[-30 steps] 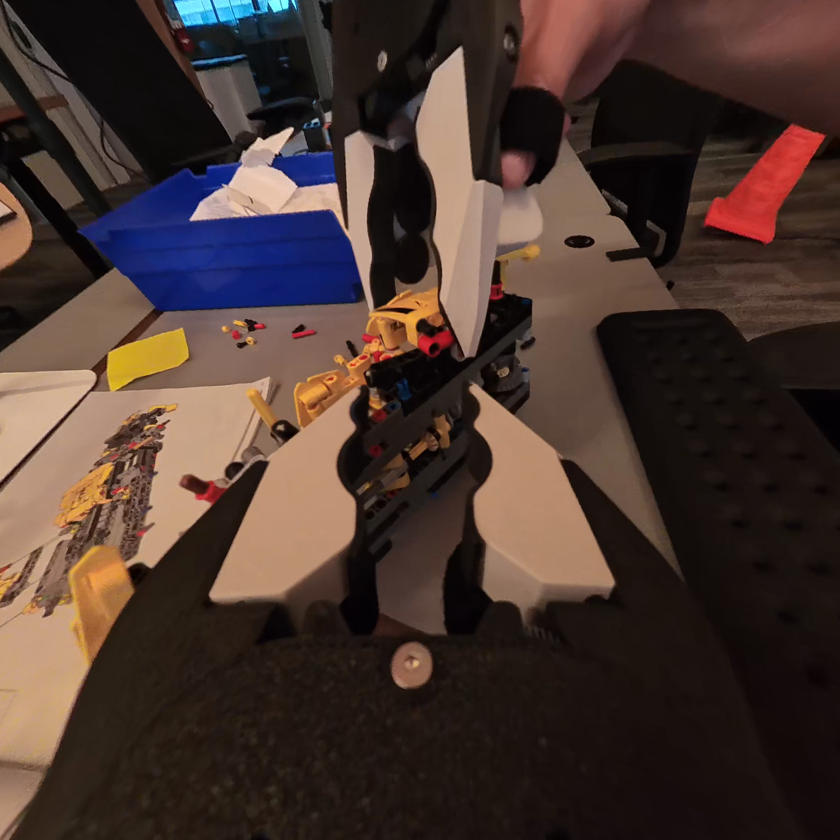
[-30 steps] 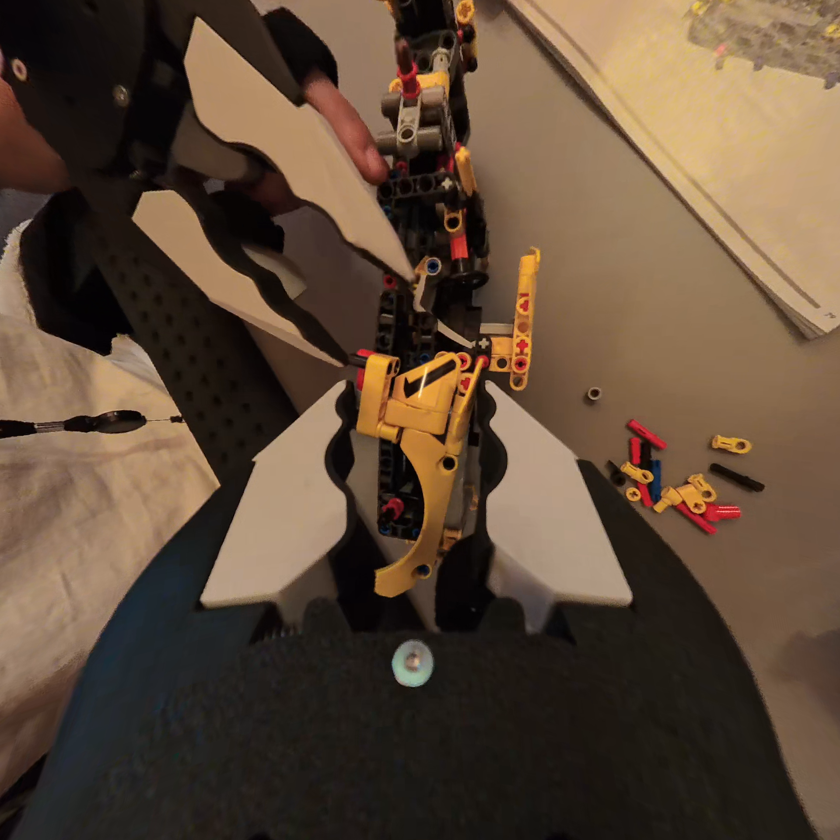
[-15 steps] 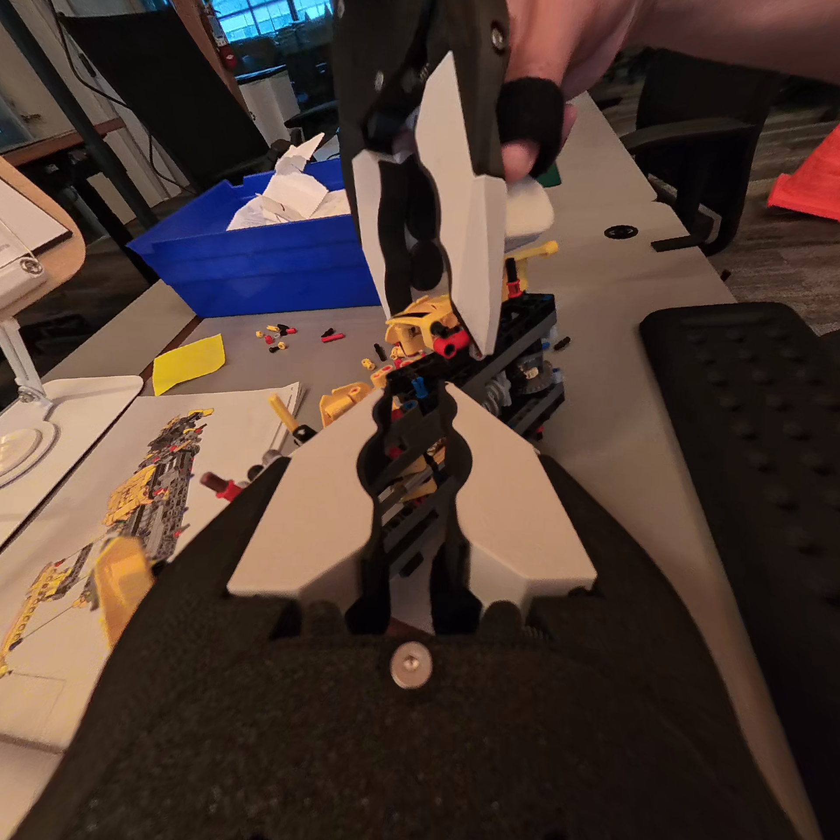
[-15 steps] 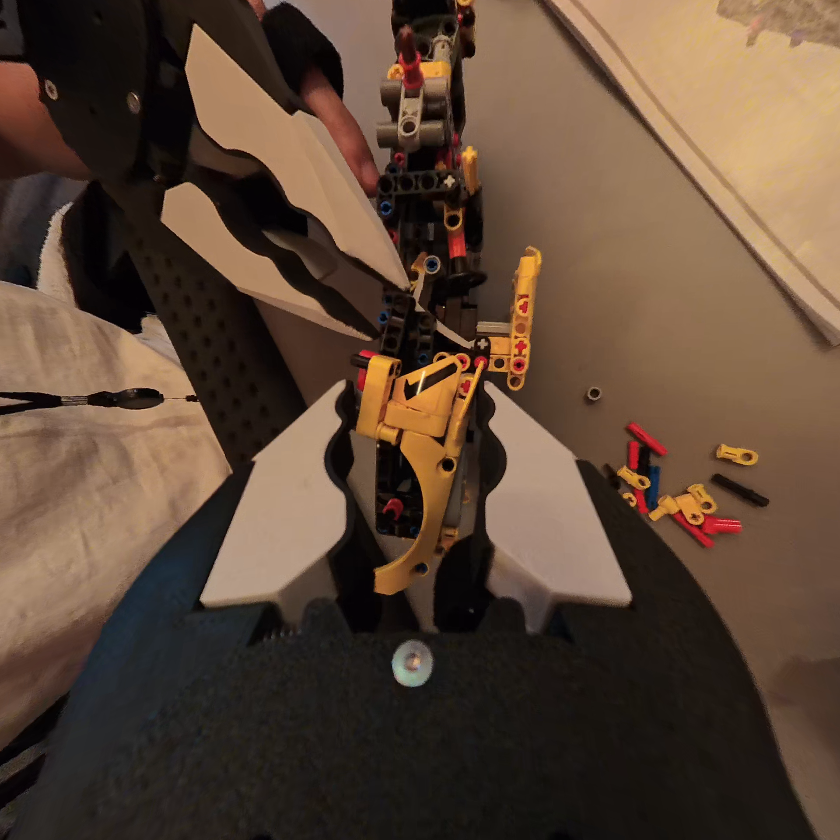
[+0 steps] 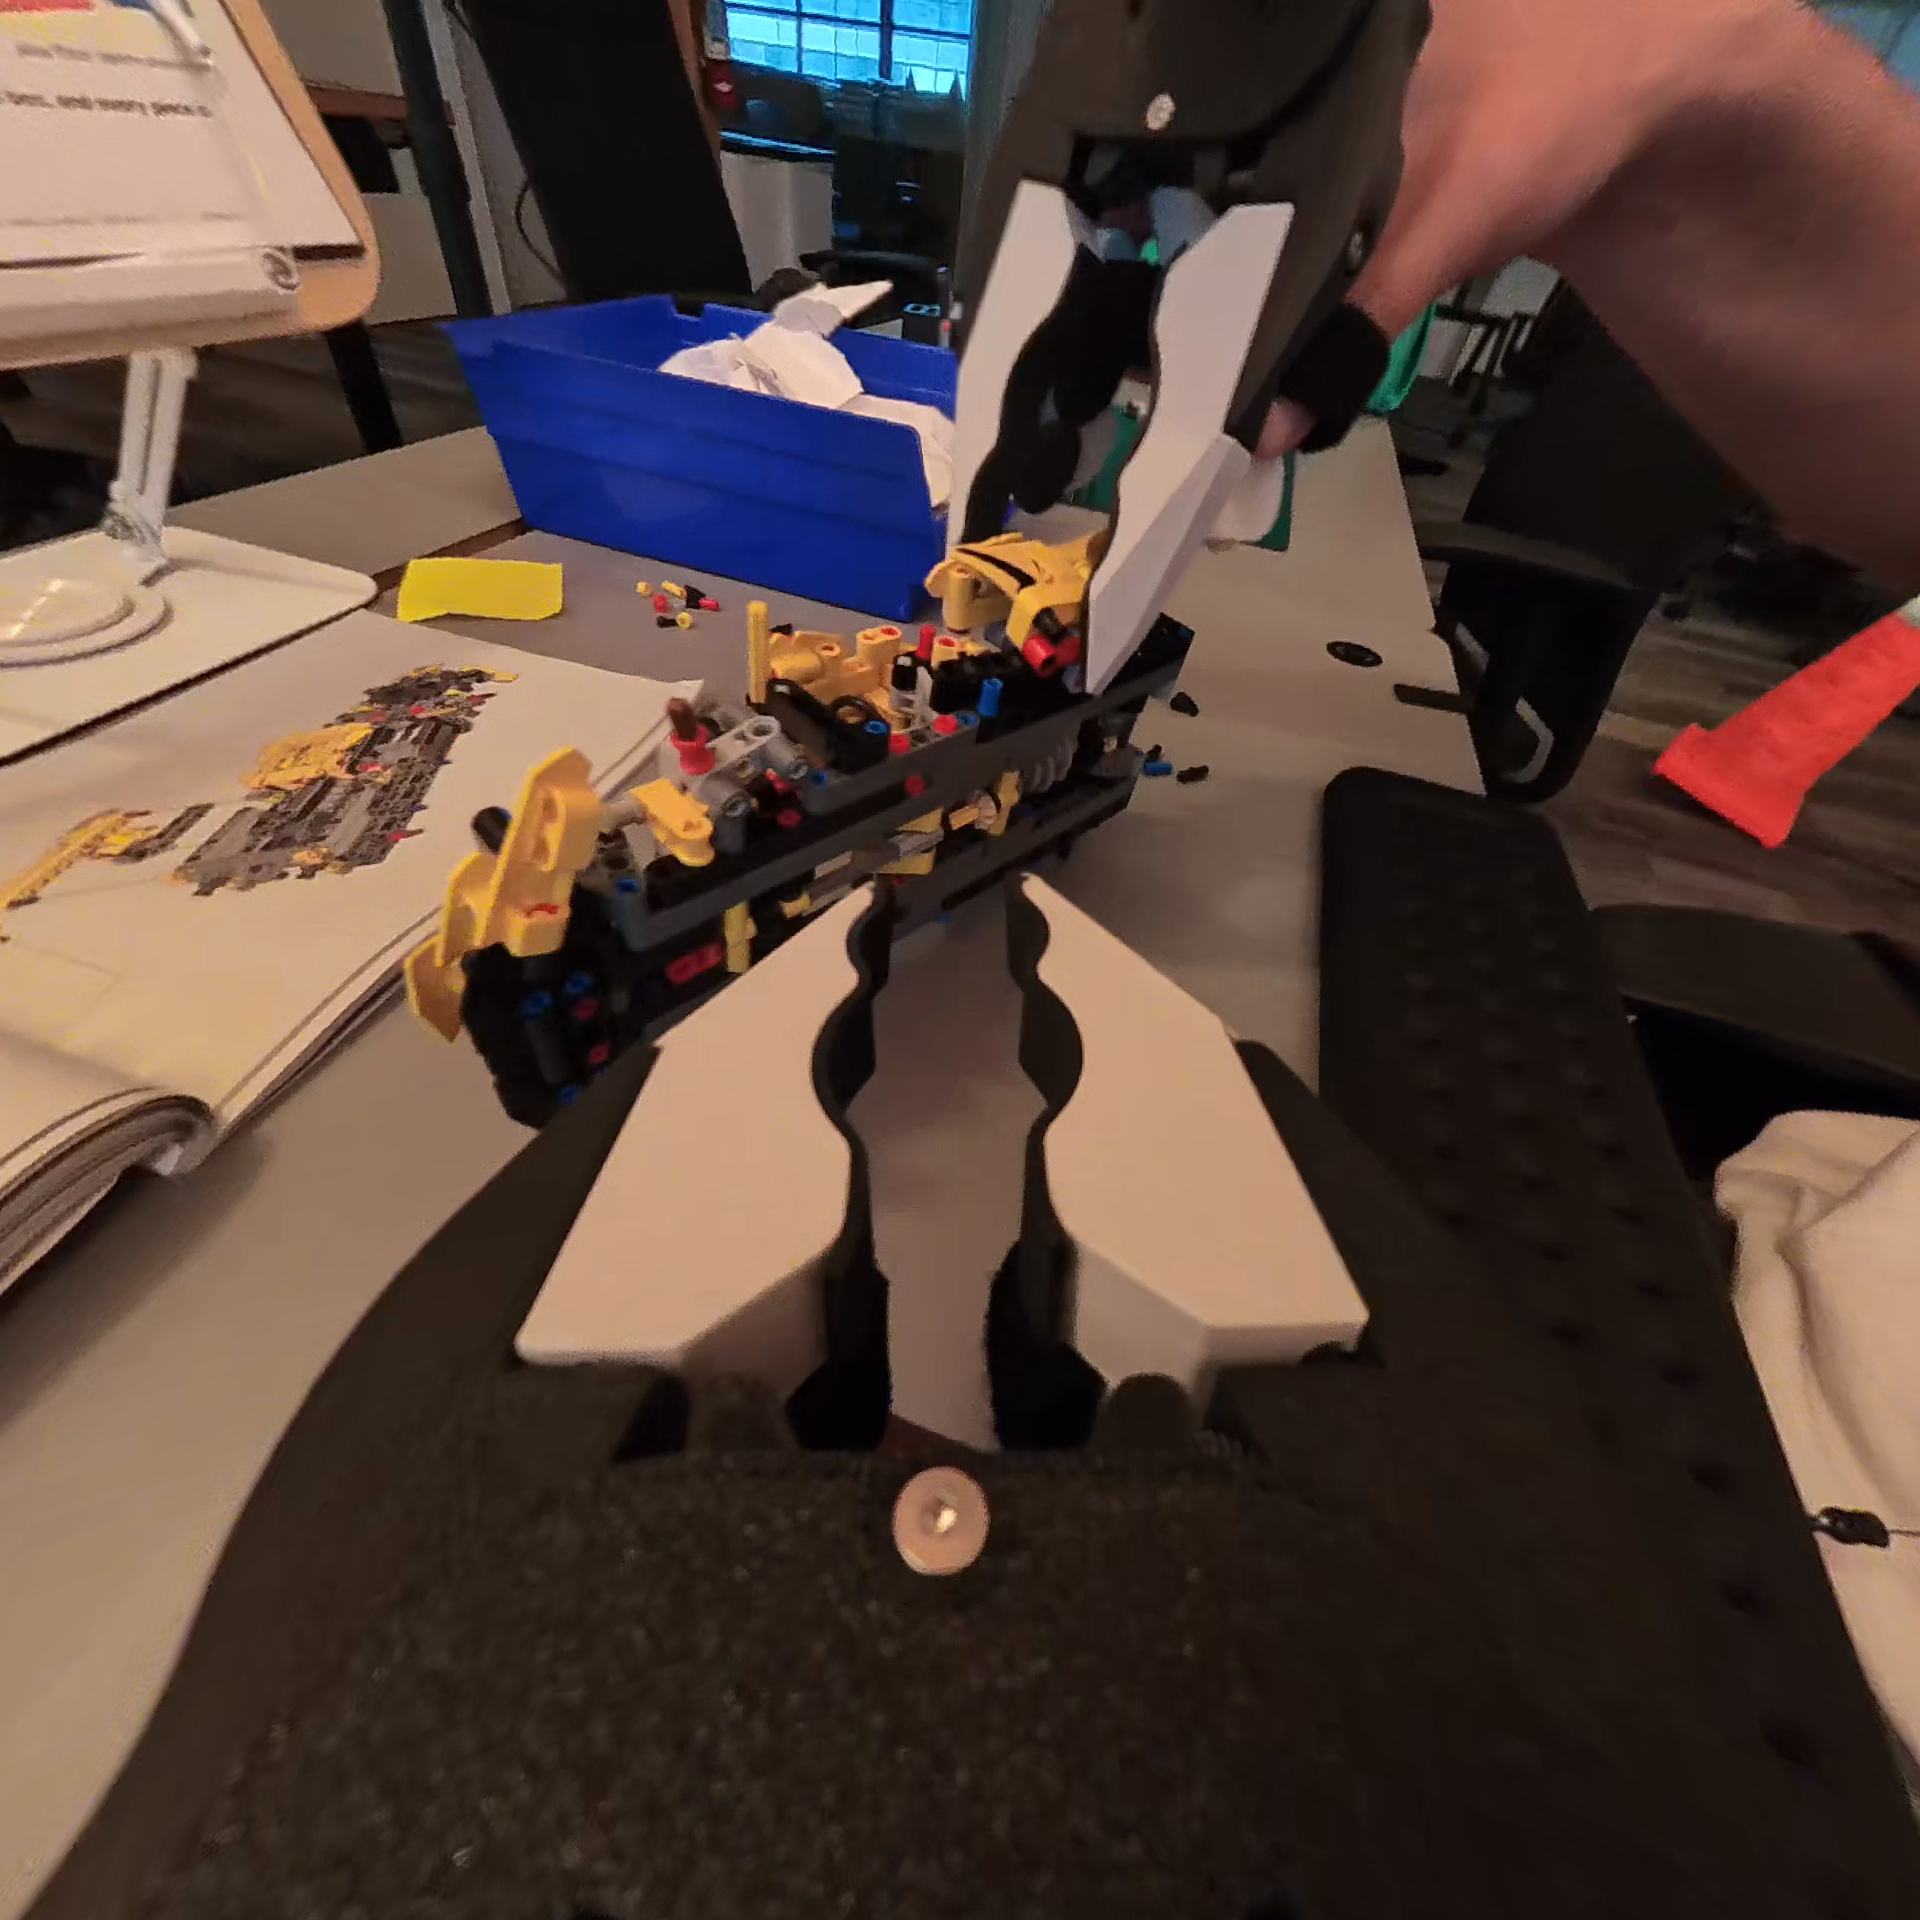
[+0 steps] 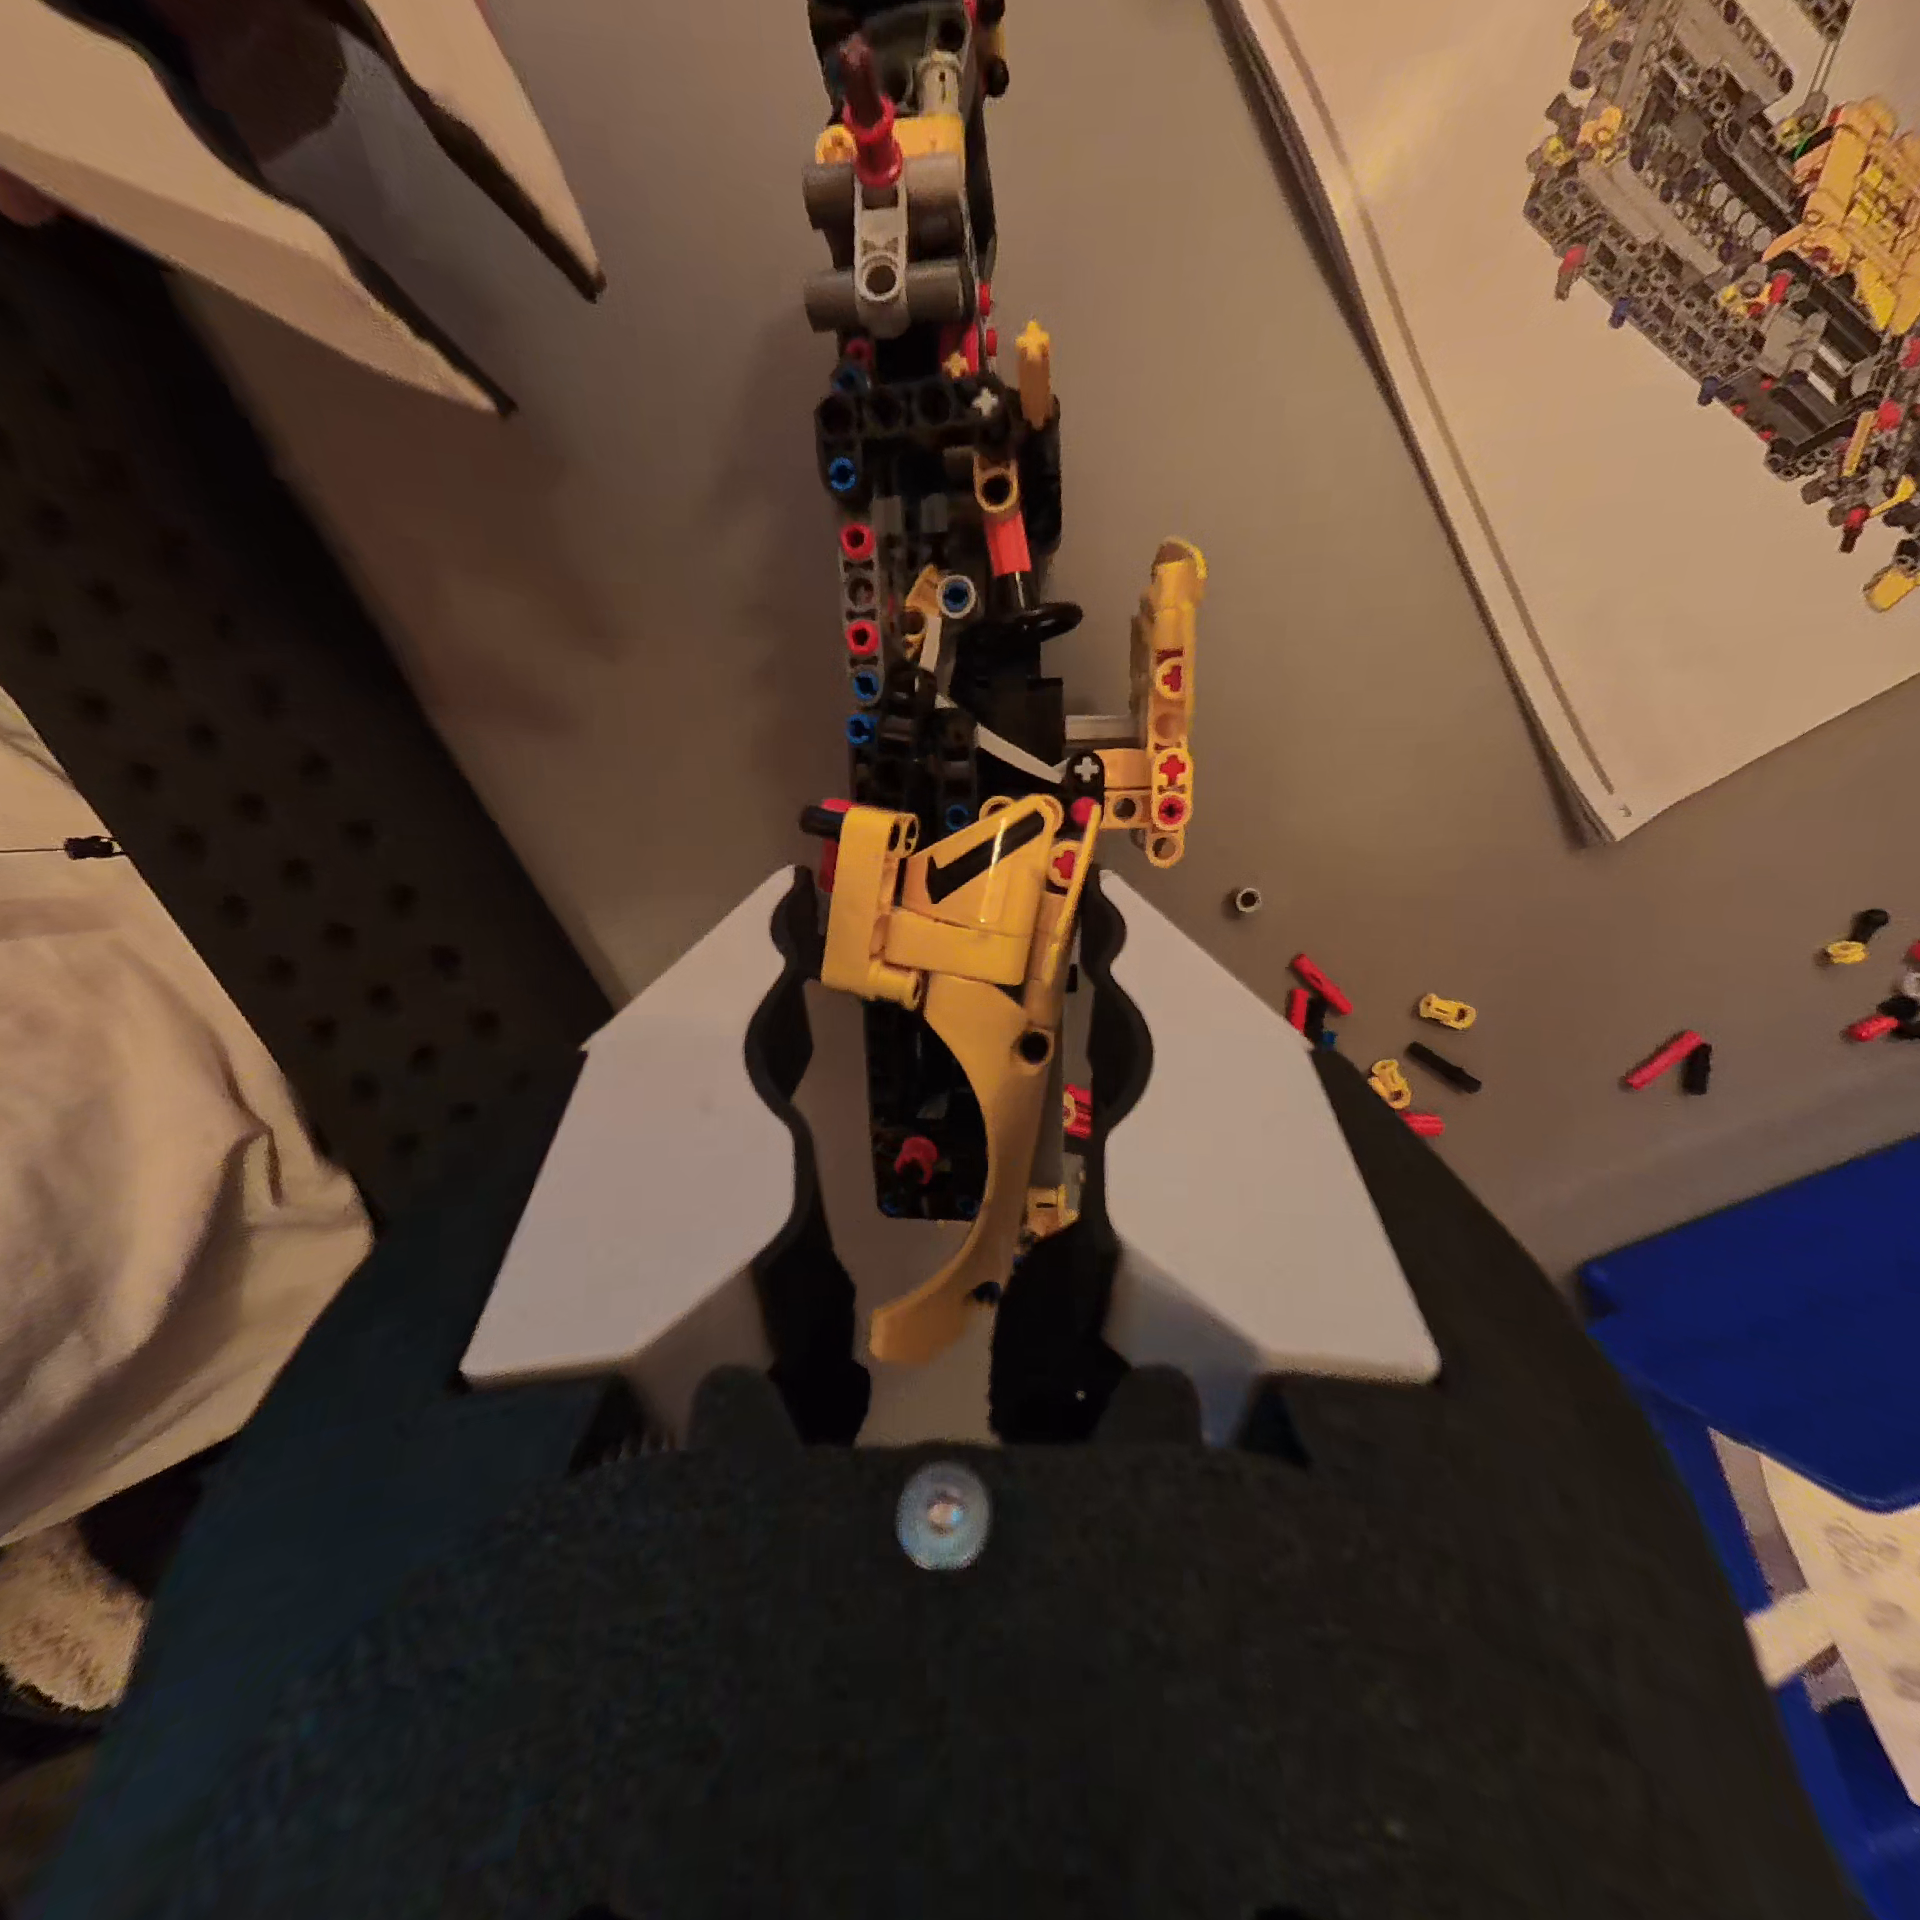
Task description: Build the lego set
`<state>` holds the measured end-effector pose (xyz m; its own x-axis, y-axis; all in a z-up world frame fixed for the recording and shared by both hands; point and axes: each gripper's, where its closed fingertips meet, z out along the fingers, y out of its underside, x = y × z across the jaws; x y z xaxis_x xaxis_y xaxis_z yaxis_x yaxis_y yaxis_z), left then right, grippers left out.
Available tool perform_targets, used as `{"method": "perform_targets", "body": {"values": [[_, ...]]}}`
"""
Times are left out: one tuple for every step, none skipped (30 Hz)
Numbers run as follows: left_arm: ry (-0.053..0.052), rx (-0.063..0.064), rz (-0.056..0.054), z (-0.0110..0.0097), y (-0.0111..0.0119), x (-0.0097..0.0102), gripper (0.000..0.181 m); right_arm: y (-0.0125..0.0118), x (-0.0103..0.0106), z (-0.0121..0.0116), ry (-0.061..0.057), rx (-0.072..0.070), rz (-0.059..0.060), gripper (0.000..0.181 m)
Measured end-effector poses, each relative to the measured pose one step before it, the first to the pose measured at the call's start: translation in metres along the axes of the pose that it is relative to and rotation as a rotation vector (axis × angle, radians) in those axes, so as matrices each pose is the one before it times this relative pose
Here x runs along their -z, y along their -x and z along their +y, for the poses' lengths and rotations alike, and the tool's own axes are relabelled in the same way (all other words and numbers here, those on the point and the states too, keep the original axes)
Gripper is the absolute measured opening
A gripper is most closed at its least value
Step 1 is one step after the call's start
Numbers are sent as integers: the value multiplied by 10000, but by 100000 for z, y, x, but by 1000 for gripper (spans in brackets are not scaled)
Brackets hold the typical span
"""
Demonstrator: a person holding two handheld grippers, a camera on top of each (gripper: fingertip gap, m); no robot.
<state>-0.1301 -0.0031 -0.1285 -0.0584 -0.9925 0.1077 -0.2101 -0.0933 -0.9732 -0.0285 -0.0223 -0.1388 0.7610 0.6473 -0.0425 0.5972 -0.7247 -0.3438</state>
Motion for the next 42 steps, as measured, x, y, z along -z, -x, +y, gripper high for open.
{"method": "perform_targets", "body": {"values": [[-82, 203, -12, -104, 256, 106, 21, -60, 10, -36, 36, 65, 117, 50], [-67, 209, -42, -91, 341, 47, 21, -107, 35, -12, -3, 70, 159, 51], [-29, 211, -18, -5, 327, -8, 21, -130, 10, 102, 19, 69, 176, 52], [21, 191, 39, 95, 220, -23, 21, -141, 4, 177, 7, 22, 158, 52], [51, 143, 51, 125, 127, -24, 21, -11, 22, 155, -65, -51, 19, 52], [28, 82, 16, 96, 86, 5, 21, 192, -13, 132, -106, -123, -184, 52], [-7, 29, -6, 27, 25, 9, 21, 226, -117, 208, -68, -154, -274, 52], [4, -6, 18, 23, -67, -13, 21, 61, -187, 228, -32, -201, -221, 55], [38, -33, 32, 51, -128, -49, 21, -41, -195, 166, -28, -157, -131, 60], [40, -62, 10, 55, -105, -70, 21, 142, -151, 22, -73, -40, -172, 61], [29, -85, -13, 45, -87, -71, 21, 294, -180, 71, -21, 93, -170, 62], [48, -90, -34, 78, -52, -69, 21, 265, -190, 151, 113, 131, -78, 68], [62, -92, -55, 129, -3, -76, 21, 169, -189, 212, 210, 168, 28, 71], [62, -91, -58, 130, 40, -74, 21, 118, -114, 83, 130, 166, 42, 72], [71, -71, -47, 155, 44, -79, 21, 243, -17, -62, 1, 29, -134, 62], [60, -37, -55, 123, 76, -71, 21, -54, 40, -72, -34, -96, -35, 56], [43, -17, -27, 79, 39, -68, 21, -228, 125, -25, 3, -25, 12, 53], [30, -14, 2, 48, 3, -42, 21, -180, 69, 53, 10, -14, -26, 53], [23, -46, 0, 29, -17, -26, 21, -90, 30, -21, -70, -22, -98, 52], [10, -104, -6, -25, -34, -8, 22, -70, 21, -66, -129, -92, -201, 52], [-20, -144, -4, -106, -56, 1, 23, -189, 63, -93, -155, -167, -264, 52], [-21, -156, 11, -149, -118, -54, 23, -259, 86, -113, -168, -257, -369, 52], [22, -141, 26, -106, -159, -167, 24, -245, 86, -93, -147, -397, -510, 52], [66, -141, 54, -58, -225, -310, 25, -232, 95, -17, -38, -428, -549, 52], [90, -187, 30, -51, -245, -438, 26, -274, 69, -40, -4, -359, -465, 52], [102, -266, -34, -77, -218, -533, 26, -243, 83, -95, -16, -224, -340, 52], [98, -327, -137, -174, -73, -597, 27, -146, 74, -8, 61, -4, -187, 52], [45, -365, -165, -315, -48, -592, 28, -71, 45, 37, 109, 69, -53, 52], [34, -369, -193, -399, 39, -572, 28, 21, -20, 3, 94, 83, 20, 52], [56, -329, -250, -360, 224, -556, 27, 60, -58, -32, 65, 152, 102, 53], [51, -250, -242, -319, 311, -551, 27, 76, -74, -50, 45, 142, 130, 53], [13, -130, -126, -306, 232, -540, 26, 76, -53, -24, 48, 109, 106, 53], [-32, -22, 151, -290, -113, -489, 23, -2, -19, -28, 13, 47, 83, 53], [19, 52, 250, -162, -263, -455, 23, -23, 1, -55, -39, -32, 7, 53], [81, 2, 207, -11, -228, -401, 24, -1, -9, -39, -62, -37, -41, 53], [69, -117, 106, 25, -138, -270, 24, -15, 0, -25, -91, -19, -48, 53], [26, -160, 15, -43, -32, -157, 24, -34, 31, -10, -82, -47, -37, 53], [-25, -89, 52, -181, -85, -31, 26, -43, 37, 7, -78, -59, -37, 53], [-82, -11, 144, -332, -217, 43, 27, -25, 15, -23, -98, -39, -46, 53], [-81, 30, 129, -354, -159, 35, 27, 6, 5, -29, -110, -19, -65, 53], [15, 39, 32, -192, 67, -65, 28, 69, -9, -8, -96, 19, -92, 54], [88, 7, 67, -32, 84, -214, 31, 94, -41, -8, -106, 42, -108, 54]]}}
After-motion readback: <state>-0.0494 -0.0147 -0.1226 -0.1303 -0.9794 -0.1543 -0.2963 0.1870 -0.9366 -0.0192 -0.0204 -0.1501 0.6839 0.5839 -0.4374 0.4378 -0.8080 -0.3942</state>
